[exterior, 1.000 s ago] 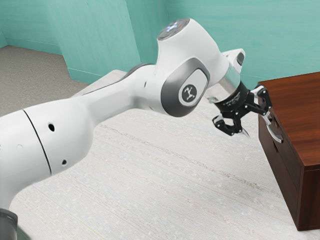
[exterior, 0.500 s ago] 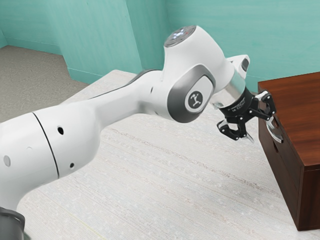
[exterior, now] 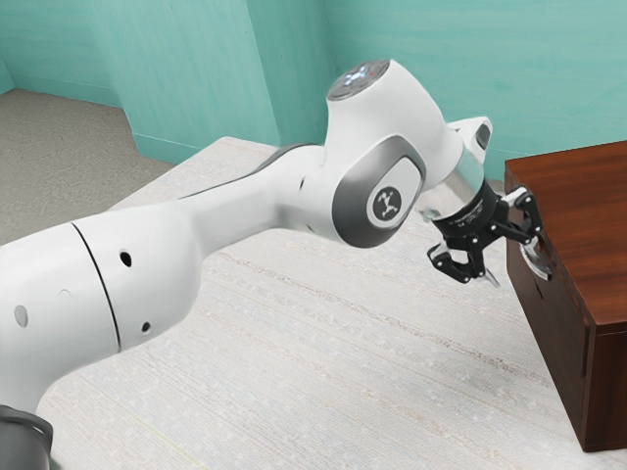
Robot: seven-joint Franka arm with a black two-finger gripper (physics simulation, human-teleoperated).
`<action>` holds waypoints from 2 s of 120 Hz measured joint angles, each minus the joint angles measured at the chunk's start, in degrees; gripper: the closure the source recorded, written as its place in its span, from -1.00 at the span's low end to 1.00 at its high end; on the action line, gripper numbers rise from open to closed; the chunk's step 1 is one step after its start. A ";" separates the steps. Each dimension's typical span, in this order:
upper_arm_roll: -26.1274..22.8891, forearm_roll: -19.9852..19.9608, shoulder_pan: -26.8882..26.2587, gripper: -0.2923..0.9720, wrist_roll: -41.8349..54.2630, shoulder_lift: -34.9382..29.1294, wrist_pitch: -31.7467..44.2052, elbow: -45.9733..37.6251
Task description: Pull the drawer handle with one arm to open the drawer
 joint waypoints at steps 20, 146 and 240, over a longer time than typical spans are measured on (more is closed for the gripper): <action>0.04 0.28 0.27 0.02 -0.12 -0.10 0.01 -0.27; 1.16 0.55 0.86 0.08 -0.62 -11.23 3.00 -15.79; 3.25 1.64 0.41 0.11 -0.89 -19.24 7.01 -26.59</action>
